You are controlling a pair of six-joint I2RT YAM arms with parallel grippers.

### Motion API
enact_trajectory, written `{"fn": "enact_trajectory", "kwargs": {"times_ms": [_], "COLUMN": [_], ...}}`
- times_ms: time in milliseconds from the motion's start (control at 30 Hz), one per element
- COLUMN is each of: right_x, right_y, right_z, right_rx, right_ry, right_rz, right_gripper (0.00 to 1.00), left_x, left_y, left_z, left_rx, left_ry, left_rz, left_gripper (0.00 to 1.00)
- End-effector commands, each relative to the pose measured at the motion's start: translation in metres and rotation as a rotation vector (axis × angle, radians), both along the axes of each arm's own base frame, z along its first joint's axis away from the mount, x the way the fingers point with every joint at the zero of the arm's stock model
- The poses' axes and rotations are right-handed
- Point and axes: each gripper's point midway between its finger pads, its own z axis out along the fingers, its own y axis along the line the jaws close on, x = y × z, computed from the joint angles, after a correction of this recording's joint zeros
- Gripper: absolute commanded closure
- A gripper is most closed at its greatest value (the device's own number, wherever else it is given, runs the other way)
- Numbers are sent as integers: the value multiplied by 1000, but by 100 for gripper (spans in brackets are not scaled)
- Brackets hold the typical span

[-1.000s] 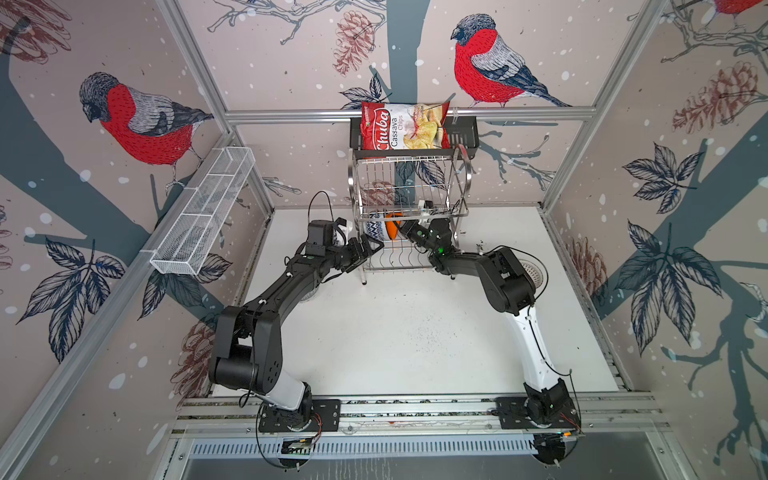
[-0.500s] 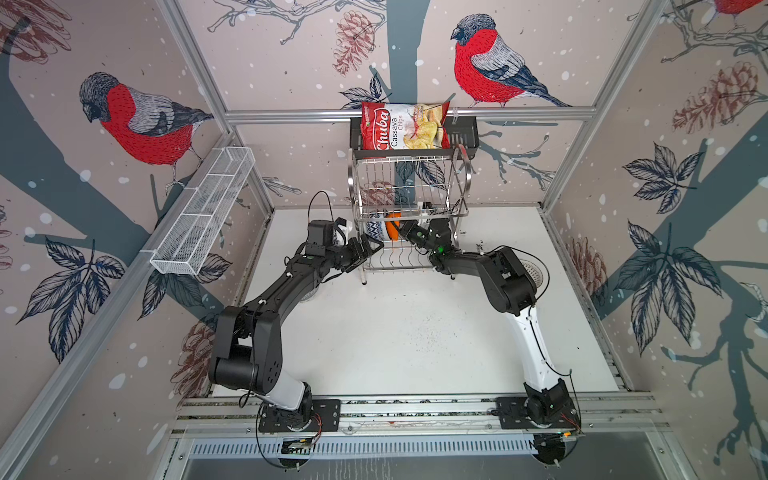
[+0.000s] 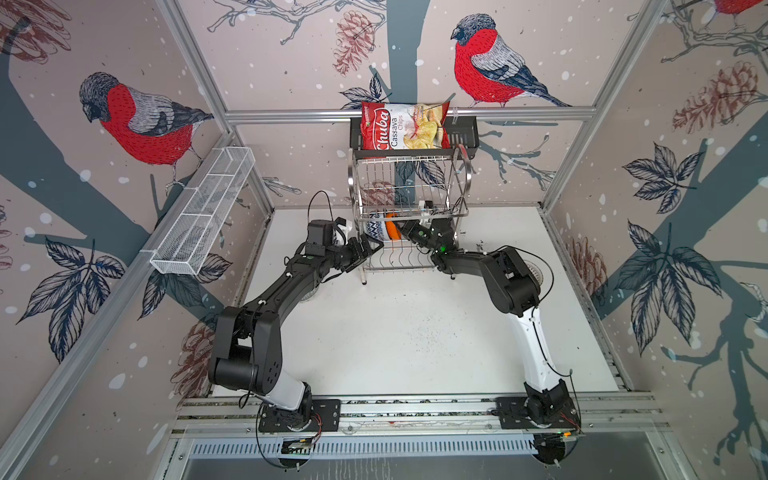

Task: Load the bowls into the dish rack
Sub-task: 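Press the orange bowl onto the bowl stack and open the right gripper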

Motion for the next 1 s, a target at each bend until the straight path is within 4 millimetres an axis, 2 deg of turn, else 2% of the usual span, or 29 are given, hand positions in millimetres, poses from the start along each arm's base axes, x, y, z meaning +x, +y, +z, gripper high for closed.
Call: {"fn": "enact_trajectory", "kwargs": {"times_ms": [0,300,567,900,933,967], "right_x": [0,-4,-12,-38,-41,-42], "right_y": [-5,-9,-13,-19,-20,-21], "right_z": [13,17,28,30,31,31], "right_rx": [16,16,37,52,53,54], "right_ry": [-26,-27,-34,-20,-21,-19], "right_rz": [4,4,1,-1,-3,-5], "right_gripper": [68,67,62,58,58,57], "left_x": [5,5,1,-1,-6,-6], "left_y": [4,5,6,6,7,7], "left_z": [5,7,6,11,3,3], "left_rx": [16,15,15,12,16,15], "left_ry": [-34,-39,-43,-59,-39,-39], "left_rz": [24,27,32,30,29,28], "left_gripper": [2,2,2,2,2,2]}}
